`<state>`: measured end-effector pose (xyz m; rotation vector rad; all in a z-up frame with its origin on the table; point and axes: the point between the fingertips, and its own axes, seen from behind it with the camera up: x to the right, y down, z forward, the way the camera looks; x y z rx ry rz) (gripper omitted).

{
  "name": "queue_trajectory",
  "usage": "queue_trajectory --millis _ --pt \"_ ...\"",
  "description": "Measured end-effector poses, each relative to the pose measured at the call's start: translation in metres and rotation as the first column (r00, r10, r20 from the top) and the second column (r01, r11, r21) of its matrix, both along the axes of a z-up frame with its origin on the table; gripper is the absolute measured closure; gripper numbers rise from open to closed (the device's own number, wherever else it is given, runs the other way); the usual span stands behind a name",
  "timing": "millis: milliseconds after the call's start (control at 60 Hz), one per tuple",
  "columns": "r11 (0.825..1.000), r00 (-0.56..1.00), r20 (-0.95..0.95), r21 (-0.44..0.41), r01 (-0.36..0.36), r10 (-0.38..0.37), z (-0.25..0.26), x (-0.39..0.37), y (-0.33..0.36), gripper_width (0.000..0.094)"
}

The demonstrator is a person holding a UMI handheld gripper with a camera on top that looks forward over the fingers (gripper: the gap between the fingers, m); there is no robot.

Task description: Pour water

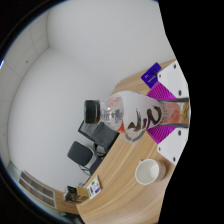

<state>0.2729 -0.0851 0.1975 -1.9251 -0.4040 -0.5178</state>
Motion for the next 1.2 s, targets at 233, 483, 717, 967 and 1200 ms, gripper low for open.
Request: queue_trajectory --millis 233,483,717,967,1200 --pt "1.0 0.925 -0.379 0.005 0.021 -0.017 -0.056 0.011 0.004 0.0656" --pt "1.0 0.868 -0.496 -0.03 -0.007 -0.008 -0.127 0.011 0.017 0.0654" --pt "1.0 0.835 -0.551 0.004 -0.003 0.005 -0.141 0.015 0.017 0.0616" --pt "0.997 0.835 -0.55 -0.076 -0.016 -0.029 -0.15 0.012 0.008 0.0162" --pt "0.99 0.868 -0.484 -0.13 0.055 -0.111 -0.124 0.014 -0.041 0.0074"
